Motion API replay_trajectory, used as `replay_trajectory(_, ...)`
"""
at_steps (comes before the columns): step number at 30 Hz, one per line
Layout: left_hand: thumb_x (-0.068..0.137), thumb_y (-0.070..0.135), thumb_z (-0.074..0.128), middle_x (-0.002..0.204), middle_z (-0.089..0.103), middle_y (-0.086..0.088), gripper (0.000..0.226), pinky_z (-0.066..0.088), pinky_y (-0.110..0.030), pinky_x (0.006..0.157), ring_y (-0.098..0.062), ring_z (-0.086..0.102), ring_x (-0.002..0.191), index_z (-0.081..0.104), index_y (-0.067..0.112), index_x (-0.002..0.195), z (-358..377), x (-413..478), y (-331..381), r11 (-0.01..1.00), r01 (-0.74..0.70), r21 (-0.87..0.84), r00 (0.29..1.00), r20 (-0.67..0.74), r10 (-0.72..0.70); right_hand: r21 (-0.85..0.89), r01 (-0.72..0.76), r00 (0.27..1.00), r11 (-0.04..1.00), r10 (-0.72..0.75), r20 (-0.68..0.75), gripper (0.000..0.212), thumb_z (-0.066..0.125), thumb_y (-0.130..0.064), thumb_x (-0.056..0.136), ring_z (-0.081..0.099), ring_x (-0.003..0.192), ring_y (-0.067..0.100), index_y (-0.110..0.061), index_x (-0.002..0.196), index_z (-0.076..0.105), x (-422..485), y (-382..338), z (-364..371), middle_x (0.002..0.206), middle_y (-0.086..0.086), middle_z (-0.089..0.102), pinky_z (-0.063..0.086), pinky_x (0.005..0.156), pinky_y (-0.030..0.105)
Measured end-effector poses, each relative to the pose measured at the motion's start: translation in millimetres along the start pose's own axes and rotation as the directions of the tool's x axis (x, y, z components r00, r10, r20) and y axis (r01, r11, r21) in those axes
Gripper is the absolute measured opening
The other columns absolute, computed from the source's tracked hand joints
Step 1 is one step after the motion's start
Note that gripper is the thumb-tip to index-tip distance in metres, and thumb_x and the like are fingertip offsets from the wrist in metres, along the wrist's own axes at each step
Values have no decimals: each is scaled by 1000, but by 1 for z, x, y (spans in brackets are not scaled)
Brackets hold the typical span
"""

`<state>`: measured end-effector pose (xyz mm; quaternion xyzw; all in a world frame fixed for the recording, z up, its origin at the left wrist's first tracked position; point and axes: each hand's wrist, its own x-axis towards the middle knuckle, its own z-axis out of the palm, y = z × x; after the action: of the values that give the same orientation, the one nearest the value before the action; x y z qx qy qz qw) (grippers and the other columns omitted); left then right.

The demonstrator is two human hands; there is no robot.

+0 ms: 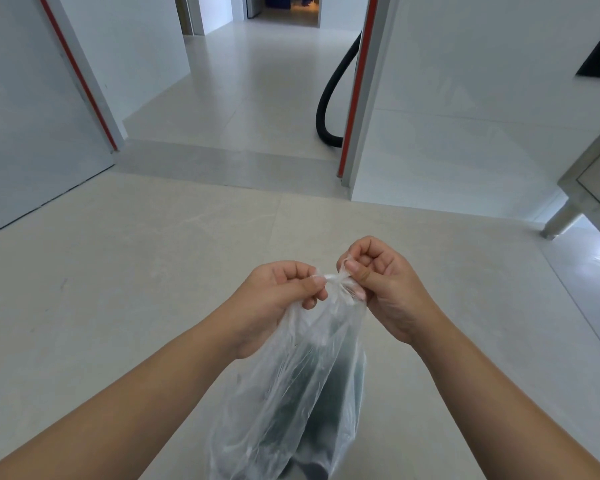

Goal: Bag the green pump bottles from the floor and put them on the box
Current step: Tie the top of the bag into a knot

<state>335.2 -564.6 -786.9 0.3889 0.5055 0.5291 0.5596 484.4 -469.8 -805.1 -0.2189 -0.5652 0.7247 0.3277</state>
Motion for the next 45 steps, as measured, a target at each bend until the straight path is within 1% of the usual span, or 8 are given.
replay_trajectory(3, 77, 18, 59, 55, 59, 4, 13, 41, -13, 54, -7, 47, 52, 59, 6, 71, 1, 1, 1, 998, 18, -56, 999, -42, -21, -51, -14, 999, 999, 12, -37, 5, 65, -13, 77, 43, 47, 8, -16, 75, 61, -1, -2, 4, 65, -1, 56, 37, 49, 18)
replay_trajectory(6, 73, 17, 62, 58, 60, 1, 10, 42, -16, 58, -7, 49, 52, 59, 9, 68, 0, 3, -1, 995, 27, -100, 993, -115, -38, -124, -15, 998, 992, 8, -57, 20, 54, -4, 86, 44, 50, 8, -16, 77, 66, -2, -2, 8, 63, 2, 53, 38, 51, 15)
replay_trajectory(11, 86, 9, 55, 54, 60, 2, 17, 47, -18, 55, -9, 52, 52, 56, 11, 69, -2, 9, -3, 981, 37, -192, 974, -211, -78, -201, -7, 990, 980, -22, -141, 23, 47, -3, 91, 51, 55, 4, -12, 72, 59, -2, -1, 16, 57, -9, 57, 42, 59, 14)
replay_trajectory(18, 91, 4, 47, 71, 69, 0, 25, 51, -24, 56, -12, 63, 60, 52, 10, 67, -8, 25, -8, 945, 6, -326, 959, -266, -98, -29, -17, 959, 999, 8, -283, 25, 41, -3, 93, 65, 82, 19, -7, 75, 58, 1, 9, 16, 83, 7, 69, 52, 85, 30)
replay_trajectory(27, 94, -1, 37, 57, 69, -6, 27, 56, -25, 58, -14, 67, 57, 45, 6, 70, -15, 41, -21, 934, -30, -355, 934, -342, -100, 330, -80, 830, 941, 247, -500, 27, 34, -7, 97, 69, 57, 12, -5, 78, 53, 2, 20, -6, 76, 11, 62, 58, 60, 23)
replay_trajectory(31, 95, -1, 36, 49, 64, 2, 29, 42, -27, 59, -11, 66, 57, 45, 10, 70, -24, 46, -32, 965, 23, -260, 906, -403, -130, 413, -88, 720, 906, 345, -603, 31, 29, -5, 98, 64, 46, 12, -5, 75, 50, 4, 28, -17, 74, 12, 57, 56, 49, 22)
replay_trajectory(38, 95, -1, 36, 44, 60, 4, 30, 28, -24, 51, -15, 58, 60, 44, 12, 70, -43, 48, -44, 979, 102, -175, 866, -469, -174, 457, -93, 568, 885, 424, -706, 35, 25, 7, 87, 40, 51, 16, -10, 62, 42, 4, 40, -41, 38, -1, 42, 50, 44, 24)
replay_trajectory(45, 96, 1, 36, 51, 60, 4, 30, 31, -22, 55, -7, 63, 55, 44, 13, 69, -61, 45, -49, 985, 168, -47, 872, -459, -171, 488, -64, 492, 870, 453, -743, 35, 27, 9, 86, 40, 37, 12, -11, 61, 42, 3, 47, -64, 37, -1, 38, 47, 39, 18)
